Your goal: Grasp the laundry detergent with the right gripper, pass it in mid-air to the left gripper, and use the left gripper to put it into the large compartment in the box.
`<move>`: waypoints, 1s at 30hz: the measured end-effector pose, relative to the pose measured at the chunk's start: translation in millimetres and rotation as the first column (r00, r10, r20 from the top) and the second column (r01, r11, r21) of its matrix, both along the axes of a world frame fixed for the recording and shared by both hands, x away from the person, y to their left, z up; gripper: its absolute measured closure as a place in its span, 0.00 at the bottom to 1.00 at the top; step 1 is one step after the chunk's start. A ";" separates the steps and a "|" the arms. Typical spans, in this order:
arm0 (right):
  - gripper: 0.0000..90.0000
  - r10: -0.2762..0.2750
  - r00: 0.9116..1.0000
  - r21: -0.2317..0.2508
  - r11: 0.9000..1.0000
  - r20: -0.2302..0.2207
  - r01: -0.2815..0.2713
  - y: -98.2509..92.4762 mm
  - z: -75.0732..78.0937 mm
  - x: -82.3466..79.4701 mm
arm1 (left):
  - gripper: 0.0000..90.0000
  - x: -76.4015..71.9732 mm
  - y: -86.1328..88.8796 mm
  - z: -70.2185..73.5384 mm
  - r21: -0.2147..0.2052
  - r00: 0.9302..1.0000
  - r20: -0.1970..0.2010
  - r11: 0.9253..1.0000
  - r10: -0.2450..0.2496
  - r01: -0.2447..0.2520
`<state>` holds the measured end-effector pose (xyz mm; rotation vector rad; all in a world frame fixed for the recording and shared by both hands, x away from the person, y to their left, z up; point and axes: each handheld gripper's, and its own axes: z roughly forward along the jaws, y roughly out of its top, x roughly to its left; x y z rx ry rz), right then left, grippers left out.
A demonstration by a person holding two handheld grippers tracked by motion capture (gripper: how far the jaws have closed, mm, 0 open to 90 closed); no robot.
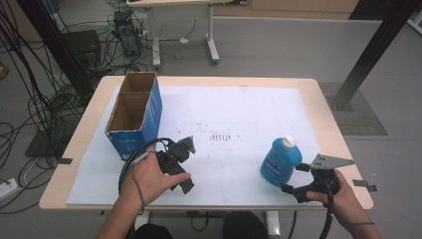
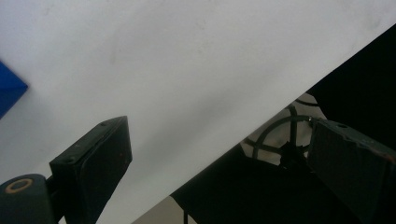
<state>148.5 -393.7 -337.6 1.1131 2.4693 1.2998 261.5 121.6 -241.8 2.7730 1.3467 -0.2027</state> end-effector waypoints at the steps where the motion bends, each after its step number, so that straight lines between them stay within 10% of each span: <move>1: 0.04 -0.001 1.000 0.004 1.000 0.002 0.001 -0.3 -1.2 -0.3 | 0.08 0.2 0.2 0.1 0.000 1.000 -0.002 1.000 -0.001 0.001; 30: 0.04 -0.009 1.000 0.048 0.999 0.019 0.008 7.6 -19.0 4.9 | 0.08 0.5 5.6 -1.6 0.000 1.000 -0.002 1.000 0.009 -0.009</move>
